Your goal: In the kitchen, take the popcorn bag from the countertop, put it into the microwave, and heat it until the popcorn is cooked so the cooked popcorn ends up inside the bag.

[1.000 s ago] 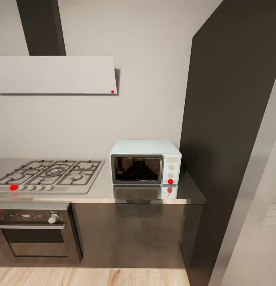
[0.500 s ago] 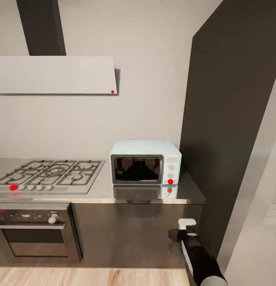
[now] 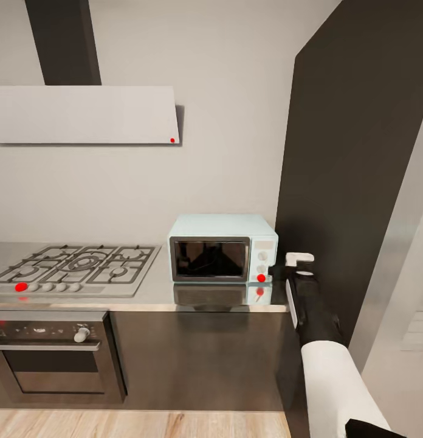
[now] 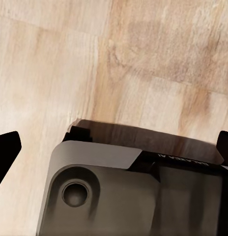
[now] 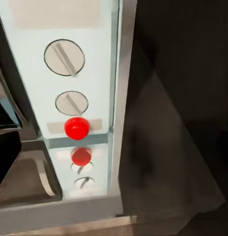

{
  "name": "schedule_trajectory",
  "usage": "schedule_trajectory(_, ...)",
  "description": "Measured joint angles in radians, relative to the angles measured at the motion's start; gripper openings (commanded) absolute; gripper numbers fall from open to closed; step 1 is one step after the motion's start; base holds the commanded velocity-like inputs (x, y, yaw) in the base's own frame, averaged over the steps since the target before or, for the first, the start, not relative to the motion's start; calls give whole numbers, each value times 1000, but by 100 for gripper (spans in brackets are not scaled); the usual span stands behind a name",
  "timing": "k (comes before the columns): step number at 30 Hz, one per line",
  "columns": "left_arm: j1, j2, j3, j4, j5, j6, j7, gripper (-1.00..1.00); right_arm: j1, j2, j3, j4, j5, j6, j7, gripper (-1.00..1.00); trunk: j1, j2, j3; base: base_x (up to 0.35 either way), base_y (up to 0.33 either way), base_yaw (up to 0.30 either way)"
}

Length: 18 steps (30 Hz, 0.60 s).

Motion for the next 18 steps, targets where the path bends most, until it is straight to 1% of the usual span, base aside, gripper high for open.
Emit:
schedule_trajectory(3, 0, 1, -1, 0, 0, 0, 0, 100, -4, 0, 1, -1, -1, -94, -1, 100, 0, 0, 0, 0, 0, 0)
schedule_trajectory(5, 0, 1, 0, 0, 0, 0, 0, 100, -4, 0, 1, 11, -2, -175, 0, 100, 0, 0, 0, 0, 0, 0)
schedule_trajectory(7, 0, 1, -1, 0, -1, 0, -1, 100, -3, 0, 1, 80, -3, -256, 1, 100, 0, 0, 0, 0, 0, 0)
schedule_trajectory(11, 0, 1, -1, 0, -1, 0, -1, 100, -3, 0, -1, 115, -5, -276, 1, 100, 0, 0, 0, 0, 0, 0)
schedule_trajectory(14, 0, 0, -1, -1, -5, 0, -1, 100, -3, 0, -1, 176, -4, -281, 4, 100, 0, 0, 0, 0, 0, 0)
schedule_trajectory(18, 0, 1, -1, -1, -3, -1, 0, 100, -3, 0, -1, 200, -4, -282, 7, 100, 0, 0, 0, 0, 0, 0)
